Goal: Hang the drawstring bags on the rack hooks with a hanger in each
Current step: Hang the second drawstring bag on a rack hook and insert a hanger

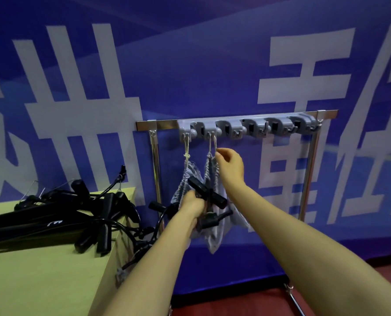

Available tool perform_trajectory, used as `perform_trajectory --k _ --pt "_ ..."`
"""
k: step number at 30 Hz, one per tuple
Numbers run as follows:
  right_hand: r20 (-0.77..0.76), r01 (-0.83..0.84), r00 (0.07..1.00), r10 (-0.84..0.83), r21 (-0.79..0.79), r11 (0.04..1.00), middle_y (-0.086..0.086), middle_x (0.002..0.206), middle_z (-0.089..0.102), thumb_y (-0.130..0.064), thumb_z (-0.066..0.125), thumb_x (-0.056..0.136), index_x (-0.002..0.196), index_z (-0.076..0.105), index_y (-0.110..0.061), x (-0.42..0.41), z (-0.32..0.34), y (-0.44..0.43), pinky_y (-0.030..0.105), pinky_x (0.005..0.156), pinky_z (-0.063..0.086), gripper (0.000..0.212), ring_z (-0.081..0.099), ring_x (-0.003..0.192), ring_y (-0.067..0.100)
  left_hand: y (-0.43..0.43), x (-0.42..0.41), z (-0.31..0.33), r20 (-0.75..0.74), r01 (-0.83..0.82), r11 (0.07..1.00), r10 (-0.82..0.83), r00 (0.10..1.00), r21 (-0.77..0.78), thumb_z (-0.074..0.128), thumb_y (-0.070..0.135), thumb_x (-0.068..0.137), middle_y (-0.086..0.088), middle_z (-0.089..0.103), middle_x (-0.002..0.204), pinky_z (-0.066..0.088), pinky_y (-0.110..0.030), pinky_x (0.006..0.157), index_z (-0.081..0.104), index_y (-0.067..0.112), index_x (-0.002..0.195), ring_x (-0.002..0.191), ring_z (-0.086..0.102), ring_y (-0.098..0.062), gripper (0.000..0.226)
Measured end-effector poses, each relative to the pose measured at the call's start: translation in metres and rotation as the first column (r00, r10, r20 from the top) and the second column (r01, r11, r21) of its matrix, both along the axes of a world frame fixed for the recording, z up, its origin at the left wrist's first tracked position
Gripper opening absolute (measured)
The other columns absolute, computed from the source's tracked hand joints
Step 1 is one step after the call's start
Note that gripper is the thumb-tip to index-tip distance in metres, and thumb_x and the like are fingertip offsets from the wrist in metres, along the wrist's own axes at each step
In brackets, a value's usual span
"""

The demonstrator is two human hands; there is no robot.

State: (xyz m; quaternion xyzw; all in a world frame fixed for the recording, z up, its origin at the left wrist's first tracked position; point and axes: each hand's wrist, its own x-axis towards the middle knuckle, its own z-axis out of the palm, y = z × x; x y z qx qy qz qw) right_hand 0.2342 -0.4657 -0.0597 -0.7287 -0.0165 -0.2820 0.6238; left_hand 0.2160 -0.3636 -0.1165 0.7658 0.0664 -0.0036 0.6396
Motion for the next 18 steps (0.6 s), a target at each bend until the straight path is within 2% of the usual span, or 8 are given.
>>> perform_trajectory --k 3,5,6,10,12,14,16,18 --pt "-0.028 -0.116 0.993 0.114 -0.08 0.99 -0.001 0.104 0.061 -0.023 0.05 0.097 0.115 0.063 -0.009 -0.02 -0.007 0.011 0.026 0.08 0.042 0.025 0.055 0.096 0.013 -0.002 -0.01 0.005 0.005 0.017 1.0 -0.017 1.0 0.001 0.043 -0.008 0.087 -0.017 0.064 0.084 0.047 -0.029 0.066 0.059 0.005 0.096 0.072 0.056 -0.025 0.024" --pt "-0.067 -0.215 0.976 0.208 -0.134 0.967 0.003 0.109 0.063 -0.023 0.048 0.098 0.116 0.063 -0.007 -0.028 -0.011 0.018 0.025 0.081 0.041 0.028 0.054 0.096 0.012 0.0 -0.012 0.012 -0.017 -0.023 1.0 0.023 1.0 0.009 0.04 -0.006 0.09 -0.008 0.052 0.063 0.041 -0.023 0.05 0.054 0.006 0.08 0.055 0.047 -0.018 0.021" --pt "-0.079 -0.253 0.967 0.243 -0.169 0.953 0.005 0.112 0.063 -0.023 0.047 0.099 0.117 0.062 -0.007 -0.033 -0.013 0.023 0.026 0.082 0.042 0.029 0.054 0.097 0.013 0.003 -0.012 0.014 -0.032 -0.044 0.999 0.044 0.999 0.014 0.04 -0.003 0.092 -0.007 0.048 0.061 0.039 -0.024 0.05 0.053 0.006 0.076 0.053 0.044 -0.018 0.022" --pt "-0.119 -0.345 0.938 0.325 -0.231 0.91 0.011 0.117 0.064 -0.022 0.045 0.1 0.119 0.06 -0.005 -0.052 -0.015 0.049 0.028 0.088 0.044 0.03 0.057 0.101 0.017 0.024 -0.023 0.02 -0.016 -0.114 0.994 0.114 0.993 0.007 0.046 0.01 0.093 -0.007 0.054 0.071 0.044 -0.031 0.065 0.061 0.003 0.098 0.066 0.052 -0.022 0.017" --pt "-0.151 -0.393 0.919 0.365 -0.241 0.888 0.012 0.121 0.062 -0.023 0.043 0.1 0.123 0.058 -0.005 -0.063 -0.016 0.064 0.028 0.089 0.044 0.033 0.057 0.109 0.021 0.043 -0.035 0.019 0.052 -0.151 0.988 0.152 0.987 -0.022 0.051 0.01 0.088 -0.008 0.063 0.079 0.053 -0.035 0.07 0.063 0.002 0.099 0.075 0.061 -0.025 0.017" --pt "-0.162 -0.425 0.904 0.396 -0.234 0.875 0.011 0.117 0.062 -0.024 0.043 0.1 0.123 0.057 -0.004 -0.074 -0.019 0.082 0.026 0.086 0.047 0.033 0.059 0.101 0.019 0.068 -0.051 0.02 0.103 -0.186 0.982 0.188 0.977 -0.034 0.051 0.009 0.084 -0.018 0.069 0.093 0.055 -0.042 0.084 0.065 0.0 0.102 0.09 0.066 -0.032 0.025" --pt "-0.163 -0.466 0.884 0.438 -0.225 0.856 0.008 0.104 0.063 -0.025 0.042 0.1 0.118 0.059 -0.005 -0.091 -0.021 0.105 0.019 0.075 0.046 0.032 0.058 0.087 0.013 0.095 -0.072 0.024 0.146 -0.214 0.975 0.221 0.964 -0.058 0.051 0.006 0.084 -0.02 0.069 0.097 0.052 -0.042 0.092 0.066 0.0 0.097 0.093 0.065 -0.031 0.021" --pt "-0.146 -0.482 0.876 0.459 -0.254 0.839 0.005 0.097 0.062 -0.027 0.042 0.1 0.113 0.061 -0.006 -0.108 -0.022 0.129 0.025 0.076 0.043 0.031 0.057 0.087 0.015 0.119 -0.099 0.033 0.186 -0.245 0.964 0.262 0.947 -0.107 0.052 0.0 0.085 -0.019 0.065 0.09 0.049 -0.041 0.093 0.065 0.005 0.081 0.091 0.062 -0.027 0.014"
